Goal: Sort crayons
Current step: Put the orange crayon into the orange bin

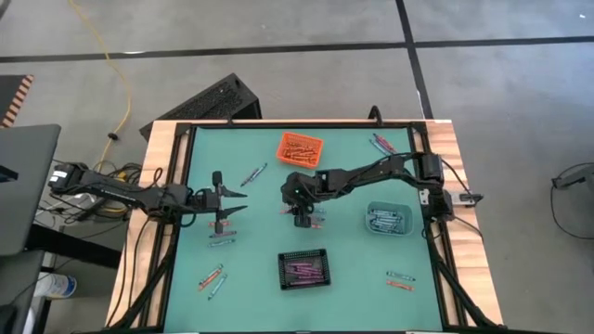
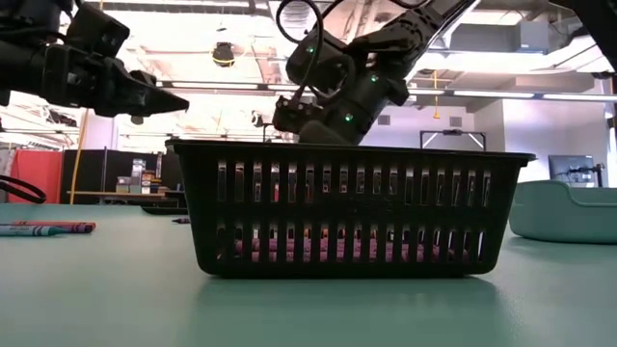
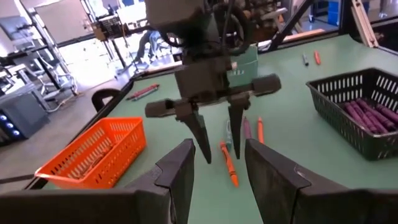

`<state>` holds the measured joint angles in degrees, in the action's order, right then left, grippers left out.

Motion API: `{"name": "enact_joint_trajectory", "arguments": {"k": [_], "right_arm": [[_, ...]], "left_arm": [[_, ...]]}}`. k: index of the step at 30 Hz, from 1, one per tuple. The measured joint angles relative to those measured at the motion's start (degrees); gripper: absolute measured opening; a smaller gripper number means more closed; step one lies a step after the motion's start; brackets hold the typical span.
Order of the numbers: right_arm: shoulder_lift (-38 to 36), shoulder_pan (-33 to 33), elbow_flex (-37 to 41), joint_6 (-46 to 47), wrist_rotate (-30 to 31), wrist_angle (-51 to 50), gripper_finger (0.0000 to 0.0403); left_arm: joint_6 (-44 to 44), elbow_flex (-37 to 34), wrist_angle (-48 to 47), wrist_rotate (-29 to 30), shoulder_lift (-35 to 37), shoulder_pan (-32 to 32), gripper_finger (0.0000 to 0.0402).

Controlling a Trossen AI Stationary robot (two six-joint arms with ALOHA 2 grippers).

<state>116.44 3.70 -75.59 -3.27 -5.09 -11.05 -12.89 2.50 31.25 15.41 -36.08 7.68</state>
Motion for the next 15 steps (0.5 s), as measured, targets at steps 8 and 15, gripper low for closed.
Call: {"name": "enact_joint_trajectory", "arguments": {"k": [8,15], "right_arm": [[3.3,-0.7,1.0,-3.4,0.5,1.3,0.0167],[5.0,-0.8,0.9,-4.3,4.1,1.3,0.0084]], "left_arm": [[0.0,0.0,-0.9,0.3,0.0,0.0,0.0132],[0.0,0.0,-0.9,0.3,0.1,0.0,0.0132]]}}
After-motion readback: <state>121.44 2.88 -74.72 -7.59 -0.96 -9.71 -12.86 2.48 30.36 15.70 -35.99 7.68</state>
